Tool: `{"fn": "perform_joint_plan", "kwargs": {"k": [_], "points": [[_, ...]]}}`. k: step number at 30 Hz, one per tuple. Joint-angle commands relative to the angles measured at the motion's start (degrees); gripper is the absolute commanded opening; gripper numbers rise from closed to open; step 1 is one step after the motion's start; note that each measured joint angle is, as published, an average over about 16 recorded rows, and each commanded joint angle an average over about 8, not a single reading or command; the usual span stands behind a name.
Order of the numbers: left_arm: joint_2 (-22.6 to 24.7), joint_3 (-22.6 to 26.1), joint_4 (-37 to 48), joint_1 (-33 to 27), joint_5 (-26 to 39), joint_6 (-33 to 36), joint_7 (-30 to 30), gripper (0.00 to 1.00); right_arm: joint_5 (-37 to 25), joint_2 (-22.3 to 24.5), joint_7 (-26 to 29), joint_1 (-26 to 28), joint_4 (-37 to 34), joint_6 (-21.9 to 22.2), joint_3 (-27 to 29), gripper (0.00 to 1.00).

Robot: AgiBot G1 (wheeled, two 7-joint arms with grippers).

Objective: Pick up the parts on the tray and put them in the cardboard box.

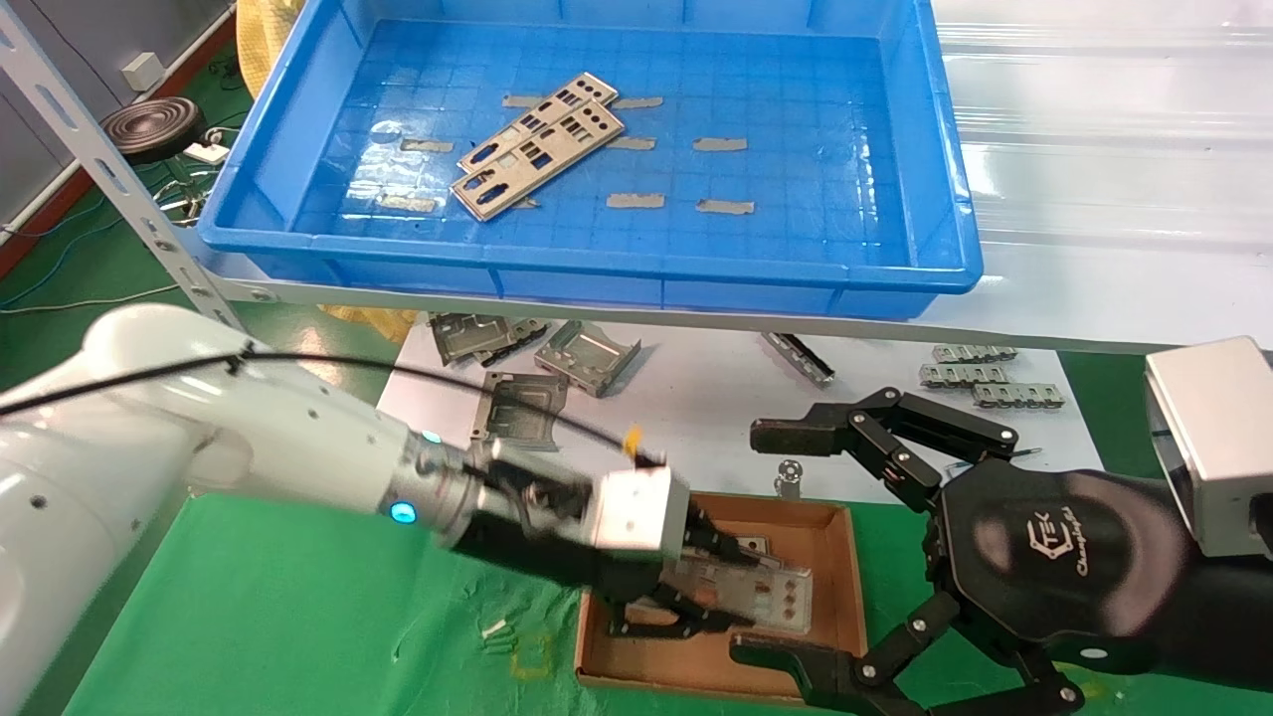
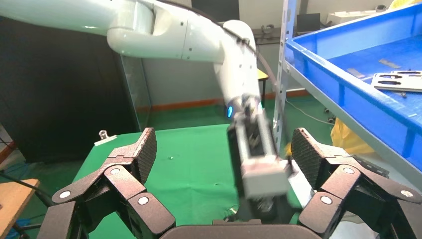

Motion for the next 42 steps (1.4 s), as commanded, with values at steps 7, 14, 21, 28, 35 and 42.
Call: {"fn": "perform_joint_plan", "kwargs": {"k": [7, 14, 21, 28, 35, 42], "points": [[1.3, 2.8, -1.0, 3.3, 1.2, -6.4, 6.3, 0.27, 0.0, 0.0, 0.0, 0.0, 0.0, 0.0, 0.0, 1.00], [1.4, 4.8, -2.1, 4.1, 0.0, -10.6, 6.8, 1.00, 0.0, 0.0, 0.0, 0.0, 0.0, 0.0, 0.0, 1.00], [1.5, 6.6, -3.4, 4.0, -2.0, -14.3, 5.9, 1.00, 0.0, 0.0, 0.0, 0.0, 0.0, 0.0, 0.0, 1.00], [1.2, 8.0, -3.6, 3.7, -4.7, -16.7, 4.0, 1.00, 0.0, 0.0, 0.0, 0.0, 0.0, 0.0, 0.0, 1.00], [0.1, 6.3, -1.5, 3.5, -11.0, -13.6, 0.2, 1.00, 0.0, 0.0, 0.0, 0.0, 0.0, 0.0, 0.0, 1.00], [-2.3, 2.6, 2.6, 4.9, -19.0, -5.6, -3.9, 1.00, 0.0, 0.0, 0.0, 0.0, 0.0, 0.0, 0.0, 1.00]]}}
